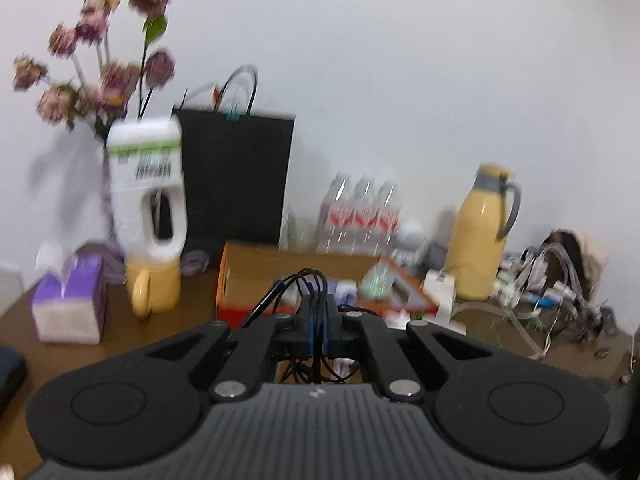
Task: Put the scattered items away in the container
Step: 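Carry the black cable toward the box while the right gripper grasps the white round lid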
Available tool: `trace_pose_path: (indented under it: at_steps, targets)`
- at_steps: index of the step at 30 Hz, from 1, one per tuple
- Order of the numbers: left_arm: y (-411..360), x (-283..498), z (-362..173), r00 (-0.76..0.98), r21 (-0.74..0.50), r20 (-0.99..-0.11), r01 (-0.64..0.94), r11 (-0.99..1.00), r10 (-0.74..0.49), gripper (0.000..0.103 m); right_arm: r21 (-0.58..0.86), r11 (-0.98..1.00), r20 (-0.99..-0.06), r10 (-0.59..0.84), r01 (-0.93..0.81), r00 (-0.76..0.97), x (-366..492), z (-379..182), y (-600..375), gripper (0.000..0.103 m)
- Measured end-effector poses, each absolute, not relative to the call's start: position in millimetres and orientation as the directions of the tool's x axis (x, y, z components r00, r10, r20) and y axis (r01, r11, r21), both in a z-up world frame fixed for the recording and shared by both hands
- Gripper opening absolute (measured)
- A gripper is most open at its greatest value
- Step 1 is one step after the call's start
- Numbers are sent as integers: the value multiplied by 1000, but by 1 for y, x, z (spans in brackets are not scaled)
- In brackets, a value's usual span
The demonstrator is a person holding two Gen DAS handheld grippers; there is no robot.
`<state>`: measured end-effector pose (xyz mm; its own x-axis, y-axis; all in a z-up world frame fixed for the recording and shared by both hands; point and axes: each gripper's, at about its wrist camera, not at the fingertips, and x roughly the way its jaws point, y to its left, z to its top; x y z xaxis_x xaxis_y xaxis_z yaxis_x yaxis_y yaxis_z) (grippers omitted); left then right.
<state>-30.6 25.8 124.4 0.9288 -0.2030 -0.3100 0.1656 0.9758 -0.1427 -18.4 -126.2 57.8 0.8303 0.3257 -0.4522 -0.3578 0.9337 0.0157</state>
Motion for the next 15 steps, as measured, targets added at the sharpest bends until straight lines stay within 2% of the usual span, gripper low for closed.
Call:
trace_pose_path:
  at_steps: [7, 15]
  targets:
    - [1, -69, 96, 924, -173, -323, 156, 972, -206, 5, 34, 935, -382, 339, -353, 860, -57, 81, -138, 9]
    - [3, -21, 109, 925, -171, -307, 178, 969, -224, 5, 57, 929, -362, 360, -365, 860, -16, 98, -139, 9]
